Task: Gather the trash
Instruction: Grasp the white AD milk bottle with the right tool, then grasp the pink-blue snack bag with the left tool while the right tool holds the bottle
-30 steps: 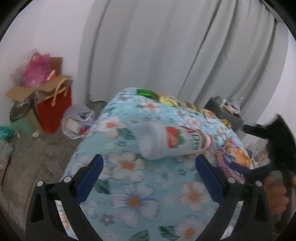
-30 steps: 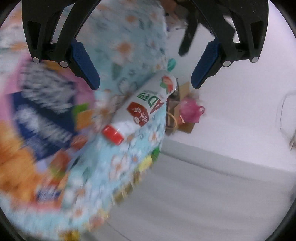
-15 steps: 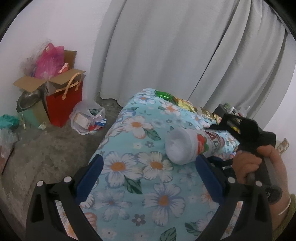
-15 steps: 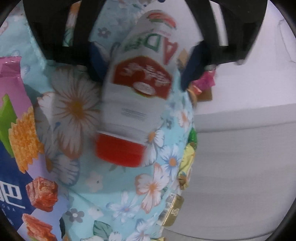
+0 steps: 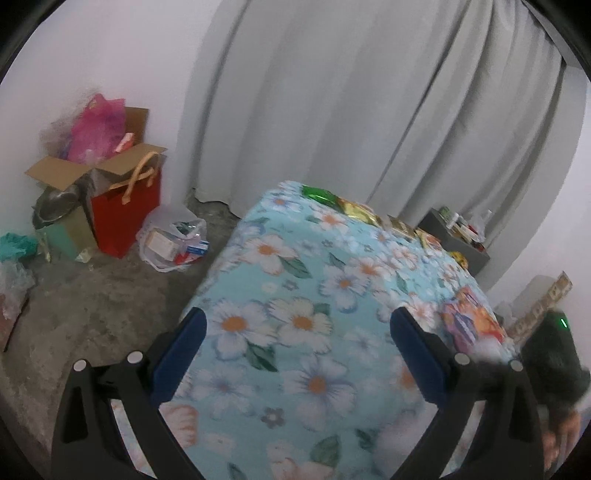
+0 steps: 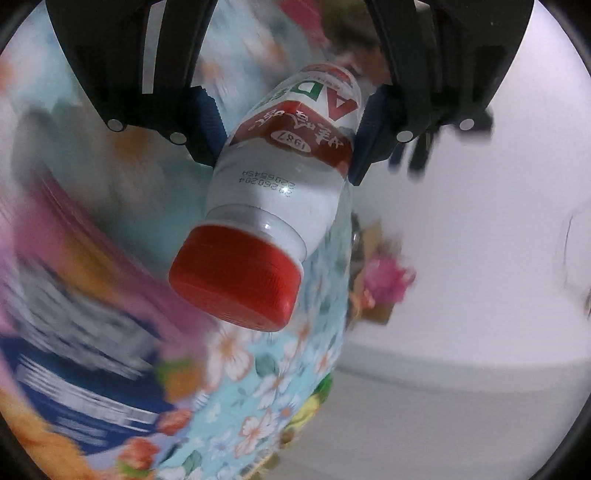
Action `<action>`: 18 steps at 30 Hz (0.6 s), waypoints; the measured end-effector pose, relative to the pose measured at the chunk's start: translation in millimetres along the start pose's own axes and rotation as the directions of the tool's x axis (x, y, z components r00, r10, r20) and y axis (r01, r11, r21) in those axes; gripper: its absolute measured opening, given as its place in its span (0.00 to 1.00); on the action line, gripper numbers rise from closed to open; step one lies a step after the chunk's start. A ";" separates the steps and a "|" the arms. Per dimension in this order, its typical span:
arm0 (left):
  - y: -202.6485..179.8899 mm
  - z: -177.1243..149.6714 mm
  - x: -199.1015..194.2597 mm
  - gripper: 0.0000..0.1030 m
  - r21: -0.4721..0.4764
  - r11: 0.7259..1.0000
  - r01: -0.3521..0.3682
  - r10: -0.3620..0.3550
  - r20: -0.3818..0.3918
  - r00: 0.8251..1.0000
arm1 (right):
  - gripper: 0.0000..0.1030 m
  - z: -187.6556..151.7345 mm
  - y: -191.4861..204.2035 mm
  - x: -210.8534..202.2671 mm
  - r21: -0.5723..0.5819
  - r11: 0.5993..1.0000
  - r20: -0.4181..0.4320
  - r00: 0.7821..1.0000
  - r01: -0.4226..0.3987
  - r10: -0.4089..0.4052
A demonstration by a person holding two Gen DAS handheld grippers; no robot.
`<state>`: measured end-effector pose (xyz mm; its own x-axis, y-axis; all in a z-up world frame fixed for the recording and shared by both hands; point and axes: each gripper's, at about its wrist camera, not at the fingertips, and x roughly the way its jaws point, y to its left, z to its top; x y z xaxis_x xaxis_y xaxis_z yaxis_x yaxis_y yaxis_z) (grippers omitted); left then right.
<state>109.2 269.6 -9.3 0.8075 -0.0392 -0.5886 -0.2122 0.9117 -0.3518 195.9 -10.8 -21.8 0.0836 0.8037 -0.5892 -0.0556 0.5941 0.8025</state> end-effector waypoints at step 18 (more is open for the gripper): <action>-178.4 -28.1 91.9 0.95 0.162 0.912 0.378 -0.302 -0.361 0.883 | 0.61 12.7 -98.2 -217.6 0.096 0.950 0.355 0.882 0.296 -0.310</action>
<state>205.8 91.8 -21.1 0.5781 -0.4571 -0.6759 0.2007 0.8826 -0.4252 195.8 -244.5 28.8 0.4442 0.5123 -0.7350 0.0678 0.7988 0.5977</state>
